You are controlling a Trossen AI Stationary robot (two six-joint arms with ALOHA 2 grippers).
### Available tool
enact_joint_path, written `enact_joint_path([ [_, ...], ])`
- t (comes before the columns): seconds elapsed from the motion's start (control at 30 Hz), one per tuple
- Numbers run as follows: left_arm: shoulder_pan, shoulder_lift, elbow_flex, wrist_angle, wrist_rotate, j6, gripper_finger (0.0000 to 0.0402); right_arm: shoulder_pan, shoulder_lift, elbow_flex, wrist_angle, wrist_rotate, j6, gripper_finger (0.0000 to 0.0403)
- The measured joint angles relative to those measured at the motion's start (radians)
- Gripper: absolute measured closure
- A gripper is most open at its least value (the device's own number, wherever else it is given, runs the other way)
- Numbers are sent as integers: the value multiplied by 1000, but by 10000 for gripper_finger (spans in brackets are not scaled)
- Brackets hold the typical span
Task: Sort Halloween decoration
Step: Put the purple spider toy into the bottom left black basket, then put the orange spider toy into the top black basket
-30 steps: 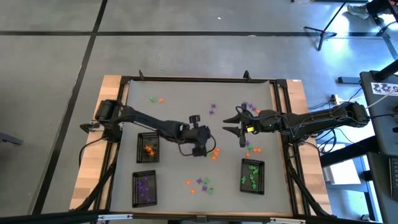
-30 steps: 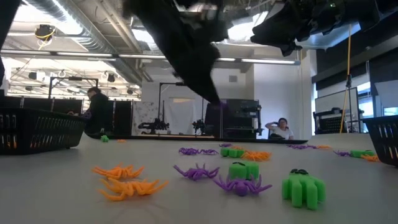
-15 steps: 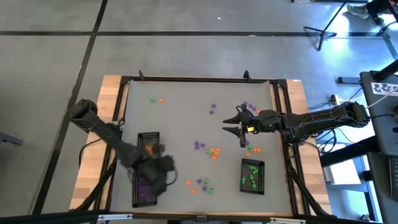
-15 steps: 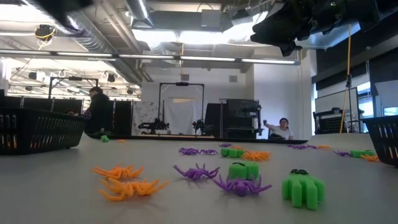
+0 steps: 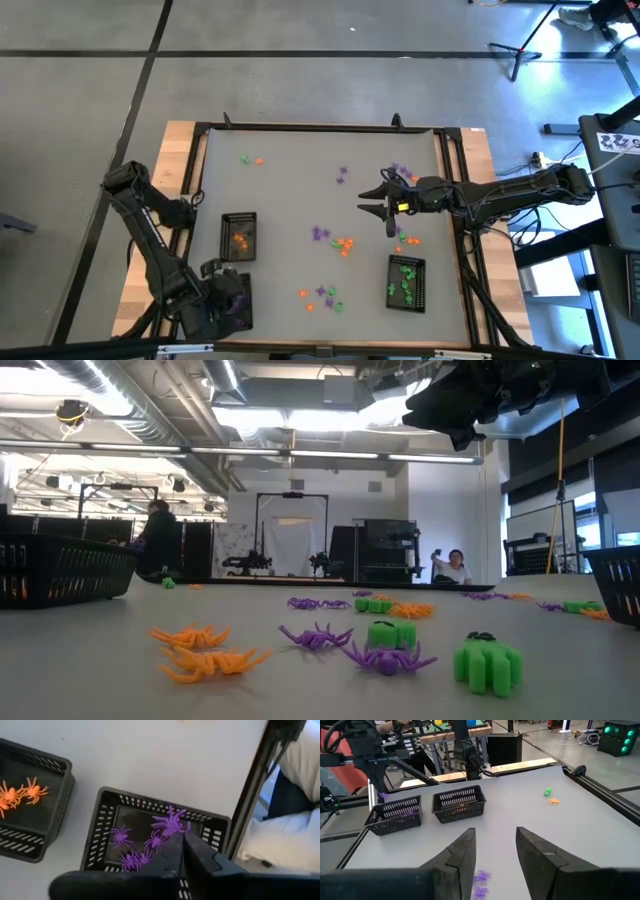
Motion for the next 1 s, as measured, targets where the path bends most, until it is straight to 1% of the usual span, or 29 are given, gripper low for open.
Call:
enact_joint_path([
  [0.2,-6,0,0,-19,-55,-13,335,0,0,0,-3,-7,0,265],
  [0.33,8,0,0,-80,-98,-3,302,0,0,0,-7,-17,1,265],
  [0.4,18,0,0,-111,-182,-2,295,0,0,0,-7,-17,1,265],
  [0.47,30,0,-3,-113,-342,45,293,0,0,0,-7,-17,1,265],
  [0.5,39,0,-11,-82,-425,83,293,0,0,0,-7,-16,1,265],
  [0.53,52,0,-24,-37,-483,138,293,0,0,0,-7,-16,1,265],
  [0.57,70,0,-40,15,-509,201,293,0,0,0,-7,-16,1,265],
  [0.67,139,0,-107,200,-494,396,293,0,0,0,-8,-16,1,265],
  [0.73,194,0,-173,377,-458,519,292,0,0,0,-8,-16,1,265],
  [0.8,247,0,-246,576,-367,643,292,0,0,0,-10,-16,1,265],
  [0.9,317,0,-344,864,-172,780,292,0,0,0,-19,-16,3,265],
  [0.97,349,1,-391,977,-81,824,292,0,0,0,-27,-16,6,265],
  [1.0,356,4,-406,1005,-70,839,292,0,0,0,-31,-15,7,265],
])
